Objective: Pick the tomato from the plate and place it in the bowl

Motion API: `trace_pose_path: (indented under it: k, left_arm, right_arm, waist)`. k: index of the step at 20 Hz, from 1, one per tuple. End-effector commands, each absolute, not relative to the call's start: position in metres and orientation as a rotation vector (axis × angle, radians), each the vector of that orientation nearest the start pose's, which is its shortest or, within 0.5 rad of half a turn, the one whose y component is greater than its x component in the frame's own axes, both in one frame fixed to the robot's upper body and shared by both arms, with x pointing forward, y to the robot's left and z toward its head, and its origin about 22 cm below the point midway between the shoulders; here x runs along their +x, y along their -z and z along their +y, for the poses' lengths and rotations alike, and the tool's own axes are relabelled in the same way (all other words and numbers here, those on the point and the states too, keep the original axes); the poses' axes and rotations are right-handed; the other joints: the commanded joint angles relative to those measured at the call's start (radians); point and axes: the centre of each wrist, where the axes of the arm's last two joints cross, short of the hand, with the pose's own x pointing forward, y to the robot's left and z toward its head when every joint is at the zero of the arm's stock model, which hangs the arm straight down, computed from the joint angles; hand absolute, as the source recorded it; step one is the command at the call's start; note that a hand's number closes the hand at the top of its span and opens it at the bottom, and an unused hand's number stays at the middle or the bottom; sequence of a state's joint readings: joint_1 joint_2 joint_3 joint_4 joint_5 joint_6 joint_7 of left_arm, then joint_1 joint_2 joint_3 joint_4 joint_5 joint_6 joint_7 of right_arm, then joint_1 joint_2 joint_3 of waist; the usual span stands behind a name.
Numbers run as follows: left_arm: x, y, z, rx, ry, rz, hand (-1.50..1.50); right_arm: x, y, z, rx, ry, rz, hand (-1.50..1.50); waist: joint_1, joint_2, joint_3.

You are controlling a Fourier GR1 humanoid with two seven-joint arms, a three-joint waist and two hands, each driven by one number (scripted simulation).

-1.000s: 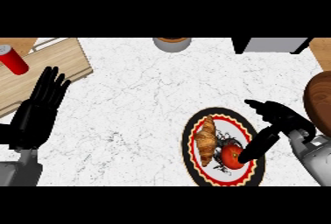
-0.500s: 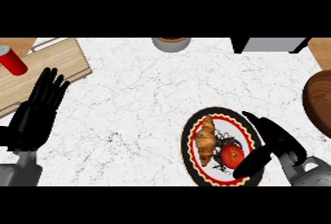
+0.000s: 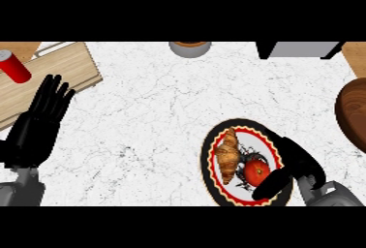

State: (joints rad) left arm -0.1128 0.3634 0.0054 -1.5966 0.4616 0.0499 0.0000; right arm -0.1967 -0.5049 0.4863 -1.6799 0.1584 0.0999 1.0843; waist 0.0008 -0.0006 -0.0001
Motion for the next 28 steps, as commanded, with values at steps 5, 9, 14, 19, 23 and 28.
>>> trace_pose_path:
  k: [5, 9, 14, 19, 23, 28]
  left_arm:
    - [0.274, -0.056, 0.301, -0.075, -0.069, -1.698, 0.00]
    - [0.265, -0.049, 0.292, -0.082, -0.058, -1.684, 0.00]
    - [0.268, -0.067, 0.313, -0.094, -0.043, -1.689, 0.00]
    - [0.265, -0.066, 0.293, -0.086, -0.083, -1.688, 0.00]
    - [0.262, -0.049, 0.296, -0.090, -0.070, -1.687, 0.00]
    - [0.266, -0.052, 0.303, -0.063, -0.097, -1.678, 0.00]
  right_arm:
    - [0.259, -0.051, -0.199, -0.537, -0.789, -0.513, -1.50]
    - [0.259, -0.028, -0.201, -0.524, -0.801, -0.483, -1.50]
    - [0.265, -0.031, -0.203, -0.535, -0.918, -0.513, 1.50]
    - [0.259, -0.003, -0.211, -0.565, -1.014, -0.524, 1.50]
    - [0.266, -0.019, -0.205, -0.595, -1.025, -0.535, 1.50]
    - [0.241, -0.045, -0.243, -0.443, -1.430, -0.793, 1.50]
  waist:
    - [0.000, 0.001, 0.000]
    - [0.002, 0.000, 0.000]
    - [0.005, 0.000, 0.000]
    - [0.002, 0.000, 0.000]
    - [0.000, 0.000, 0.000]
    - [-0.028, -0.013, 0.003]
